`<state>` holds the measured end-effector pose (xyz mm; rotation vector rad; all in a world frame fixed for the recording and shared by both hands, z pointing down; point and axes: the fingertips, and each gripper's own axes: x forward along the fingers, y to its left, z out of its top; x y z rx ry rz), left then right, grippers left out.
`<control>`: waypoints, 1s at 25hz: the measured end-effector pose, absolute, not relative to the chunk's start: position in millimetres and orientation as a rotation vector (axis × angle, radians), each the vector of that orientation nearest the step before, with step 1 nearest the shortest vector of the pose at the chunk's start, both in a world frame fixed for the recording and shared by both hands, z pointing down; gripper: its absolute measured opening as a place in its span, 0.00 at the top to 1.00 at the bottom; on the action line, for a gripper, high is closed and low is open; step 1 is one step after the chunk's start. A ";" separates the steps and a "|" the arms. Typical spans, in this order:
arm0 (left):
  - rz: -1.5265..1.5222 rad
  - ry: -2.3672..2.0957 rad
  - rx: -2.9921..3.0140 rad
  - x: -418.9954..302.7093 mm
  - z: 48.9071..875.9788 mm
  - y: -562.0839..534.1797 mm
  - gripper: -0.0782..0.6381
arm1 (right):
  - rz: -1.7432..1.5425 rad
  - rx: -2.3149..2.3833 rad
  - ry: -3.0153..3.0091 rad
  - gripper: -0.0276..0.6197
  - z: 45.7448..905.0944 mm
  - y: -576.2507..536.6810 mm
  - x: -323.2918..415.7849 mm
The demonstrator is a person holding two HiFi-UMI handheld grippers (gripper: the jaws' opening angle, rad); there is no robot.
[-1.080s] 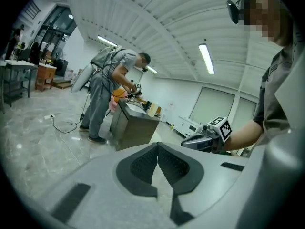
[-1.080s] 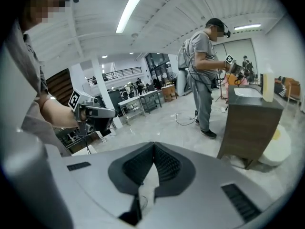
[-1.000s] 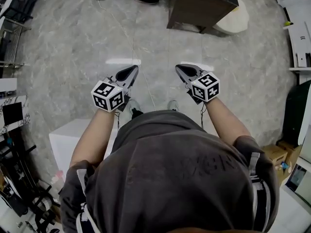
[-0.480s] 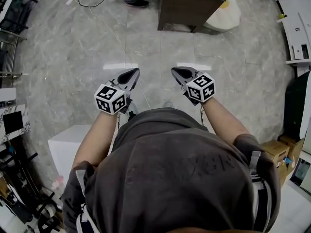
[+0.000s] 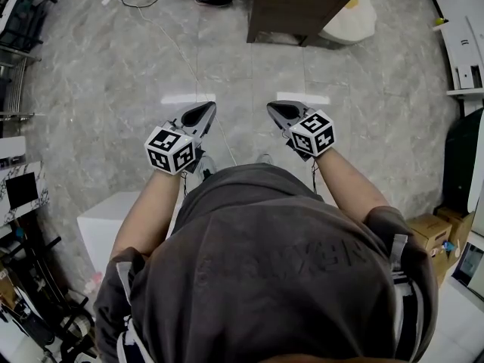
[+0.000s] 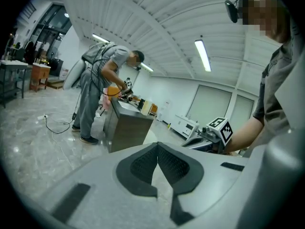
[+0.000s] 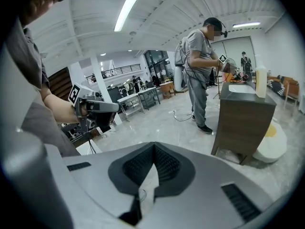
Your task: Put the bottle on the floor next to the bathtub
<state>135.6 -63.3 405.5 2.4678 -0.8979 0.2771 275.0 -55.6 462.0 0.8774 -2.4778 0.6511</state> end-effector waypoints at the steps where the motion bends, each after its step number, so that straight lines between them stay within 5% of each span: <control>1: 0.280 -0.894 2.467 136.1 406.4 -63.2 0.88 | 0.645 0.872 -2.472 0.97 463.2 -55.8 274.3; 25: 0.274 -0.877 2.464 140.3 410.2 -60.9 0.88 | 0.629 0.841 -2.457 0.97 470.6 -51.6 273.9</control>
